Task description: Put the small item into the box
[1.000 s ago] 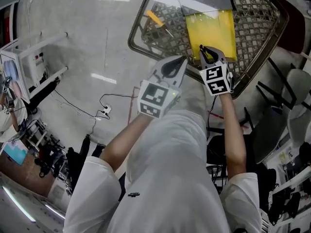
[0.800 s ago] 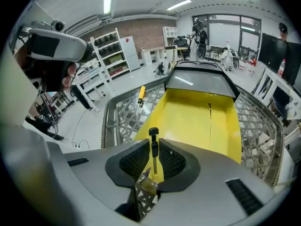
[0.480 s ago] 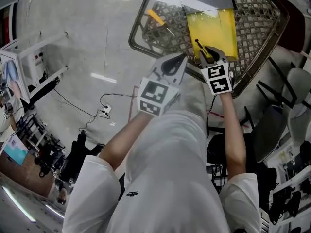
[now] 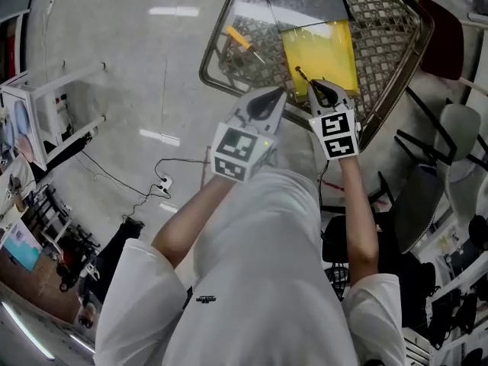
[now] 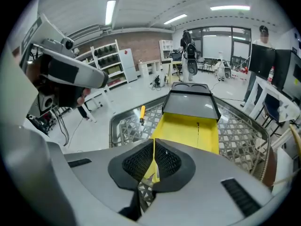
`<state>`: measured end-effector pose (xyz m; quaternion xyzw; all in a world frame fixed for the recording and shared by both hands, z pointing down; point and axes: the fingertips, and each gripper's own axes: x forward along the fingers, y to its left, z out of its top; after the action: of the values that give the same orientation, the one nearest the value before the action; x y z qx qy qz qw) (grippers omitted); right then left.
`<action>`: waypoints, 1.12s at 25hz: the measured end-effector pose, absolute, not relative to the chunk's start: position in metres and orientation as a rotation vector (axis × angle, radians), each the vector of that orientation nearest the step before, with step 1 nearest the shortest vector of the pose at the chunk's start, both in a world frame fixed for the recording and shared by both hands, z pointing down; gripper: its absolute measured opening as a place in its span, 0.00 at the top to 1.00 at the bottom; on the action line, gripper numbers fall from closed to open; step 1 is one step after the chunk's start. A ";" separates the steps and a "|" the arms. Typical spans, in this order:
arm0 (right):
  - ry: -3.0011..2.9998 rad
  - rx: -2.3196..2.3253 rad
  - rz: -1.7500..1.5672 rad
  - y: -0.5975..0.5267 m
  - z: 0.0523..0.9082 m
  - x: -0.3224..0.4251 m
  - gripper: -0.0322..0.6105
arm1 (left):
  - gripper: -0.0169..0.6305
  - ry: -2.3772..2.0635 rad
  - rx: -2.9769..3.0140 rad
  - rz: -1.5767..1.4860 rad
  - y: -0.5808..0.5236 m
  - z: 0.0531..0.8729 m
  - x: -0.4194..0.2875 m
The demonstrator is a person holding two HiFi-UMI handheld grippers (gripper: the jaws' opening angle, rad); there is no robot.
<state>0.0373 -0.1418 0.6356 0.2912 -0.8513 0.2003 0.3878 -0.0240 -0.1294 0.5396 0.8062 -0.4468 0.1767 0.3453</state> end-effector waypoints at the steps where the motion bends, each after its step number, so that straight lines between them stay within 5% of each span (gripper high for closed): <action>1: -2.172 0.756 0.507 -0.143 0.628 0.039 0.94 | 0.97 -1.158 2.098 0.455 -0.130 0.536 -0.023; 28: -2.408 1.332 0.297 -0.107 0.386 0.113 0.95 | 0.97 -1.337 2.341 0.299 -0.100 0.368 -0.036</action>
<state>0.1126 -0.1069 0.3865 0.4728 -0.8548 0.1054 0.1861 -0.0363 -0.0998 0.3677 0.8433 -0.4816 0.1076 0.2130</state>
